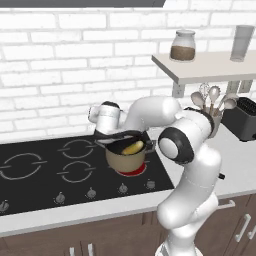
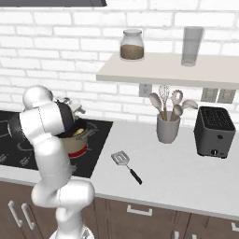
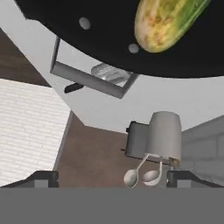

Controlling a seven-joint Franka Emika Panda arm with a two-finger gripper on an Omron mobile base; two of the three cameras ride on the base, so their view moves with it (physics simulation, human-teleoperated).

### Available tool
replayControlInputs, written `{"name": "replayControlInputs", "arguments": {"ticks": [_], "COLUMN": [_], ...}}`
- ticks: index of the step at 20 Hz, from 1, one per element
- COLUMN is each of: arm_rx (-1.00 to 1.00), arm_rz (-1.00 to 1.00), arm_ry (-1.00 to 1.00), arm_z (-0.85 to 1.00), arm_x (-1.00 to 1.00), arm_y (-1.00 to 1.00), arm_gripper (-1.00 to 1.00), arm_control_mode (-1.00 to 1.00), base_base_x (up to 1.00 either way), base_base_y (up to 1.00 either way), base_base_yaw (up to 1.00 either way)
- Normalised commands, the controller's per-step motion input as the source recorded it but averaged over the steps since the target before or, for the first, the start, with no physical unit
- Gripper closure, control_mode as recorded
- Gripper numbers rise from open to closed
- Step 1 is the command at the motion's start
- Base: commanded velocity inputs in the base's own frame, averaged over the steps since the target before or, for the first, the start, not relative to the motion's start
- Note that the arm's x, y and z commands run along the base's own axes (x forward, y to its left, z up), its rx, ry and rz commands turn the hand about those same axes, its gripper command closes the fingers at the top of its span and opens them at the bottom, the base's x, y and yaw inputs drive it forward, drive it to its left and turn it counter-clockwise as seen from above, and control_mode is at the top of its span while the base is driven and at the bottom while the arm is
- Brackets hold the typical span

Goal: Put the broccoli and cucumber in the pot. Retrieve the spatula and lightly stir the vegetables in the pot.

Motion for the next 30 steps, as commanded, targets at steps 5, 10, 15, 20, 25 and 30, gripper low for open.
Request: {"name": "replayControlInputs", "arguments": {"ticks": [5,10,15,20,25,30], "arm_rx": [0.09,0.37,0.44,0.17,0.10,0.21], "arm_rz": [0.00,0.00,-0.06,-0.17,-0.39,-0.42], "arm_ry": [0.03,0.05,0.00,0.03,-0.03,-0.13], "arm_z": [0.62,0.03,-0.30,-0.43,-0.23,-0.56], "arm_x": [-1.00,-0.90,-0.75,-0.43,-0.09,0.28], "arm_y": [-0.74,-1.00,-0.99,-0.32,-0.52,-0.56], "arm_gripper": [-1.00,-1.00,-1.00,-1.00,-1.00,-1.00], "arm_control_mode": [-1.00,-1.00,-1.00,-1.00,-1.00,-1.00], "base_base_x": [0.00,0.00,0.00,0.00,0.00,0.00], "base_base_y": [0.00,0.00,0.00,0.00,0.00,0.00], "base_base_yaw": [0.00,0.00,0.00,0.00,0.00,0.00]}}
